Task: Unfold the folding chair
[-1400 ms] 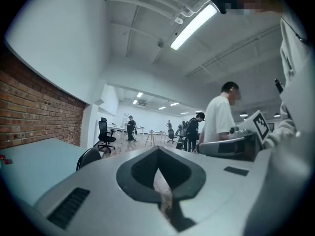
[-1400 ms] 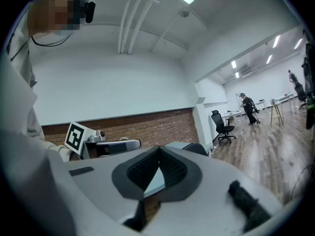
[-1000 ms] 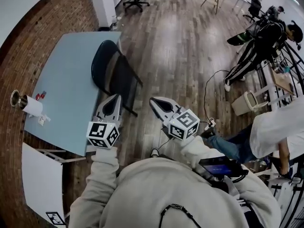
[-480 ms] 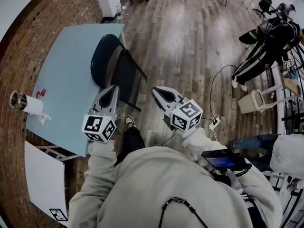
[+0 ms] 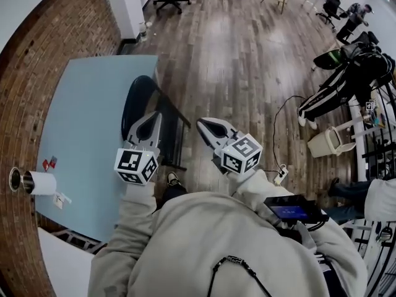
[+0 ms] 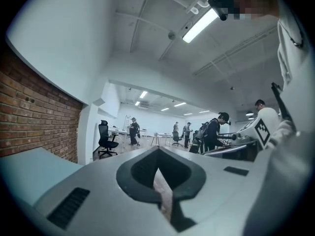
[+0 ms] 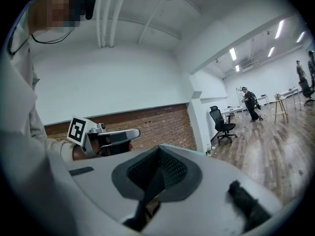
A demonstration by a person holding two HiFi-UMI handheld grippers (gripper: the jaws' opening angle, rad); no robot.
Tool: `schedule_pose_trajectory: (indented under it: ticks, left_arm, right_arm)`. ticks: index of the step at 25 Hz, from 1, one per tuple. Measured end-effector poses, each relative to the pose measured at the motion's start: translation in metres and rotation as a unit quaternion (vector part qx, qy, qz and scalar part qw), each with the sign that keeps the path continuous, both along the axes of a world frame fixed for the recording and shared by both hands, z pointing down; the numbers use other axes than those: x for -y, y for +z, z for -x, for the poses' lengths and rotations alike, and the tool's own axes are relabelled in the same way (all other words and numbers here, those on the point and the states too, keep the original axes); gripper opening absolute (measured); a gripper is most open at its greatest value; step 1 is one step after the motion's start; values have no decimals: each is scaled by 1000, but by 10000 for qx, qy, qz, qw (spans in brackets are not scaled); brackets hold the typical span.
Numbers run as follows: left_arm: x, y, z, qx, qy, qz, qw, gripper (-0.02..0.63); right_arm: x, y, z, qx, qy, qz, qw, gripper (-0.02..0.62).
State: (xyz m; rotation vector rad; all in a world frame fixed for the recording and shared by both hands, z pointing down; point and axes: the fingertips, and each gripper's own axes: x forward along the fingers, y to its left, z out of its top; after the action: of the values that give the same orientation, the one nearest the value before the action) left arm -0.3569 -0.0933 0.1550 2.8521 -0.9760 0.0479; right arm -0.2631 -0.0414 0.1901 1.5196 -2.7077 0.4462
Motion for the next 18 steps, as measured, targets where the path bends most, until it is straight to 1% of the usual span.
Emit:
schedule_pose_trajectory:
  ticks: [3,5,9,13,18]
  left_arm:
    - [55,-2,5,-26,38,28,10000,5]
    - [82,0,8,-8,137,50,9999,5]
    - [127,4,20,35,370,104,9993,5]
    - [154,16,32,125,375,194,9990,5]
    - [170,25,32,224,400,291,9985,5]
  right_arm:
    - [59,-6,11,27,169,-1,9999,6]
    - [94,-7,20,77,285,14,9996,6]
    - [144,-10,36,109,419,-42,9991,6]
    - [170,-7,46,111,467,11,9988,6]
    - [191,-4,50,91,436,74,9990,6]
